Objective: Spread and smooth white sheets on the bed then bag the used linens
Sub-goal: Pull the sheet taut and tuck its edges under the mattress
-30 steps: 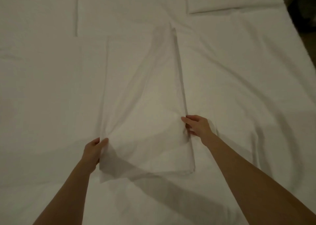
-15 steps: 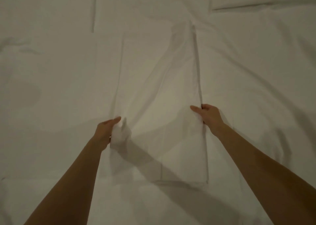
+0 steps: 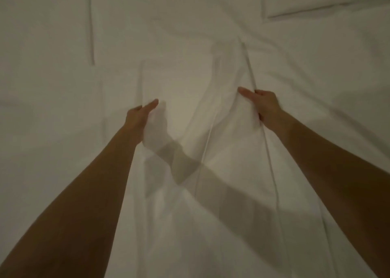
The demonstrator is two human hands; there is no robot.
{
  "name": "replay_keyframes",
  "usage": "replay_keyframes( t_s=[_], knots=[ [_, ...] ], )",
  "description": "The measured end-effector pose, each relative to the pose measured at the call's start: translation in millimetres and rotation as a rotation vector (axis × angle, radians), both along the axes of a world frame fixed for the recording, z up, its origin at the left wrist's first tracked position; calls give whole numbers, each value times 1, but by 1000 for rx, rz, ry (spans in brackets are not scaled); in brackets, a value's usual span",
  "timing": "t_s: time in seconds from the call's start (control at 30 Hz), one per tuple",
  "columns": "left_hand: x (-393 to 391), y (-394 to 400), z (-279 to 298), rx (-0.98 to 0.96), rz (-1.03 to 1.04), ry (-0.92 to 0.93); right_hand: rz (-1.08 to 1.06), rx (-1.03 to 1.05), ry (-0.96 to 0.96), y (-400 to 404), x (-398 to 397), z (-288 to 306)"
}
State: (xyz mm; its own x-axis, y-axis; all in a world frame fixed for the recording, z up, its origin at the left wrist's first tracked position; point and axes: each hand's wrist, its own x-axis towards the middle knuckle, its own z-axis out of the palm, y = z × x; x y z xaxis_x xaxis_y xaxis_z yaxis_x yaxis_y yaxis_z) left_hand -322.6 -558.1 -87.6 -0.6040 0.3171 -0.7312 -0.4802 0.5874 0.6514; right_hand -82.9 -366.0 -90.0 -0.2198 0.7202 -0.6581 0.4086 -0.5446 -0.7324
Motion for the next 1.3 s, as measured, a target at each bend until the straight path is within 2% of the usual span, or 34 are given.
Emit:
replay_keyframes(
  t_s=[0.13,0.23,0.33,0.4,0.57,0.67,0.77,0.9,1.13,1.3],
  knots=[
    [-27,39,-3,39,-30,140,-4,0,62,30,-27,1],
    [-53,38,-6,69,-17,240,3,51,55,42,-32,-5],
    [-65,24,-17,42,-13,153,27,65,-6,48,-37,-10],
    [-66,25,-18,79,17,59,25,62,41,55,-47,-7],
    [-73,44,-17,151,66,135,-35,155,68,75,-81,-5],
    [-65,35,-21,102,95,25,-119,87,85,76,-79,-11],
    [-42,6,-13,-8,-33,-133,-61,-8,78,61,-60,-7],
    [4,-62,-1,-102,-133,-196,86,-104,-63,12,-5,-9],
    [87,-170,0,-209,-81,-280,128,-278,-98,-77,85,1],
    [148,-216,5,-198,11,-268,128,-385,-70,-137,148,6]
  ],
)
